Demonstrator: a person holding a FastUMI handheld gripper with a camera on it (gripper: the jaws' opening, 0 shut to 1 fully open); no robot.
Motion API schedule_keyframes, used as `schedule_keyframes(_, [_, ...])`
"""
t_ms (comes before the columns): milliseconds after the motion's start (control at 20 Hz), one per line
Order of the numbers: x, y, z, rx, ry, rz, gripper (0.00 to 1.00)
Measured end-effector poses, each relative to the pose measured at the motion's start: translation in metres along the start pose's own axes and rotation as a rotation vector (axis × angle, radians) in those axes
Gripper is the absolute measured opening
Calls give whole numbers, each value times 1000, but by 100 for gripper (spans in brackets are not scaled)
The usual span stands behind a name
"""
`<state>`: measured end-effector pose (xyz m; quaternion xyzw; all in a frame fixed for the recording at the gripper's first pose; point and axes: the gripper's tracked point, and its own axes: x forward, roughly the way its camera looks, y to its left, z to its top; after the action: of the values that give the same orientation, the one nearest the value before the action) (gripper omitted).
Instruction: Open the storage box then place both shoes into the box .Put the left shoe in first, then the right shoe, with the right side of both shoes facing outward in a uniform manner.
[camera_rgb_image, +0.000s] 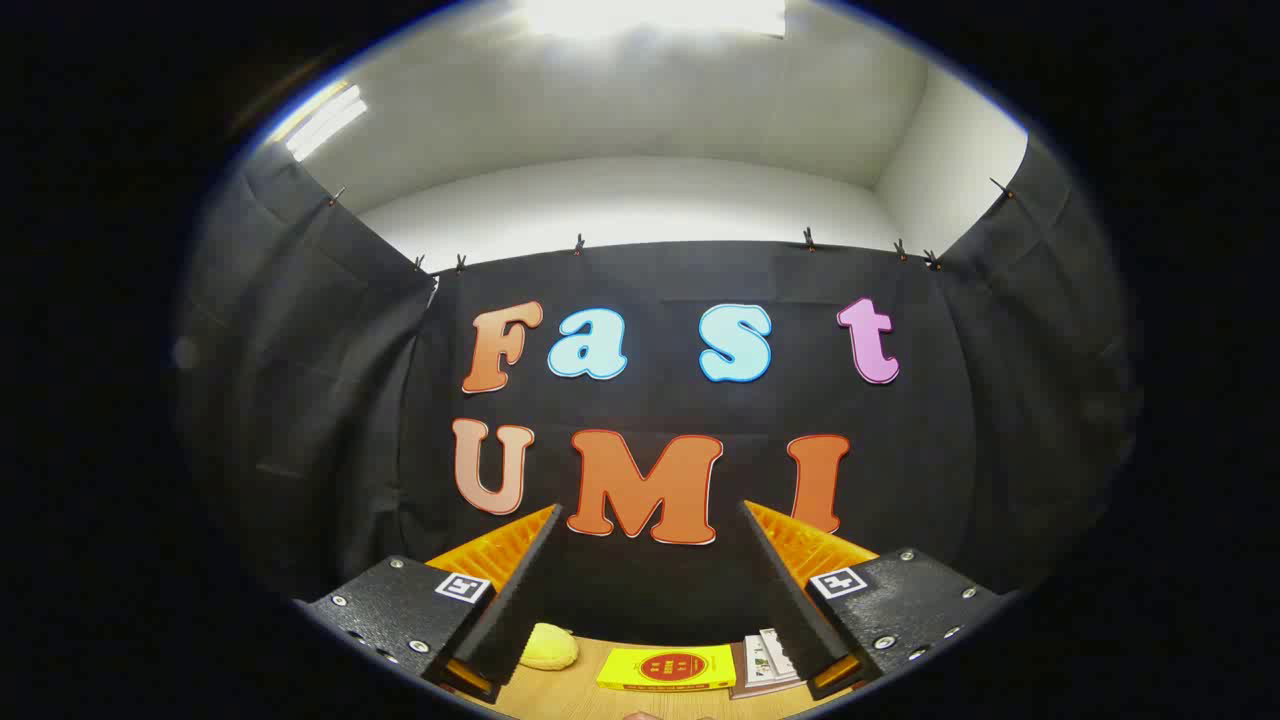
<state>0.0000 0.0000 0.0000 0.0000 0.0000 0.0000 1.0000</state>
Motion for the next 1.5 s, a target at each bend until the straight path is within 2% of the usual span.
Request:
schedule_keyframes(800, [-3, 7, -20, 29, 49, 29, 100])
schedule_keyframes(1000, [-9, 27, -50, 91, 137, 88, 100])
schedule_keyframes(1150, [-17, 54, -69, 142, 184, 166, 100])
schedule_keyframes(1500, [-46, 116, -138, 224, 395, 329, 100])
